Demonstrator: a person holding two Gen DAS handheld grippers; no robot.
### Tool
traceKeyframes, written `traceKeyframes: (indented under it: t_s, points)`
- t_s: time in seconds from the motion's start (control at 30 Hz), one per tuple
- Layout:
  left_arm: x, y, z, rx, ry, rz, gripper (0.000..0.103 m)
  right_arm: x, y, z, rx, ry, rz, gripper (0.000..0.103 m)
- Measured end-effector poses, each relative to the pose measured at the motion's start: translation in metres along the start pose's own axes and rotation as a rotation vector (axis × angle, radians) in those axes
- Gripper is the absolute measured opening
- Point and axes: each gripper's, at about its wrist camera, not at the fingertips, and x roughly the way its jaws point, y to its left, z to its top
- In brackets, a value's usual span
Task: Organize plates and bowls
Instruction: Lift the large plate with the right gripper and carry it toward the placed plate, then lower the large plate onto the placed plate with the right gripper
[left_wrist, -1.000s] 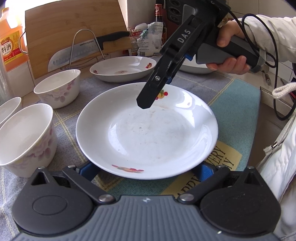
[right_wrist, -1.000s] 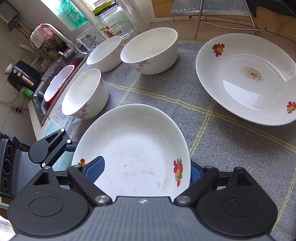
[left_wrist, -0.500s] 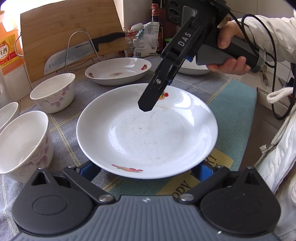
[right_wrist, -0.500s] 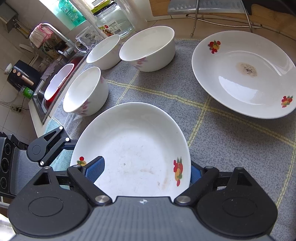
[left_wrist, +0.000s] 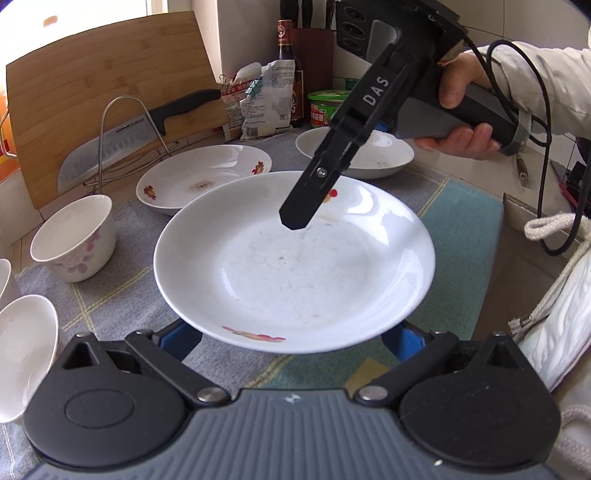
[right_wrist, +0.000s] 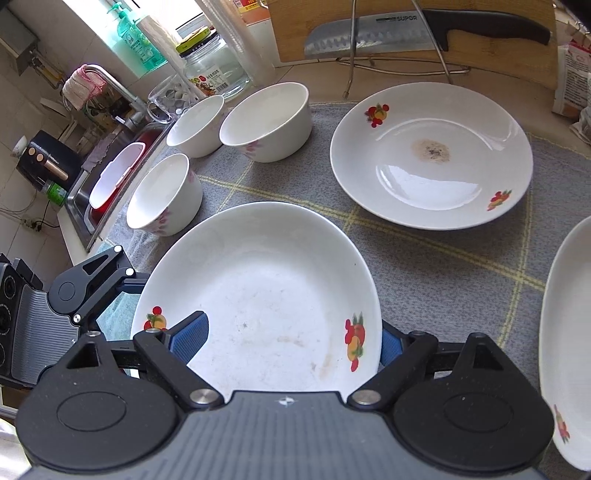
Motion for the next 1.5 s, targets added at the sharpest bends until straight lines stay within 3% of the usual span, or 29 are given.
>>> traceKeyframes:
  t_s: [0.8, 1.5]
  points:
    - [0.075, -0.06, 0.097, 0.066, -0.01, -0.057, 0.102, -0.09, -0.103, -0.03, 0.059, -0.088, -0.064, 0.095]
    - [0.135, -0.081, 0.14, 0.089, 0.021, -0.096, 0.102, -0.116, -0.172, -0.039, 0.105, -0.114, -0.088, 0.095]
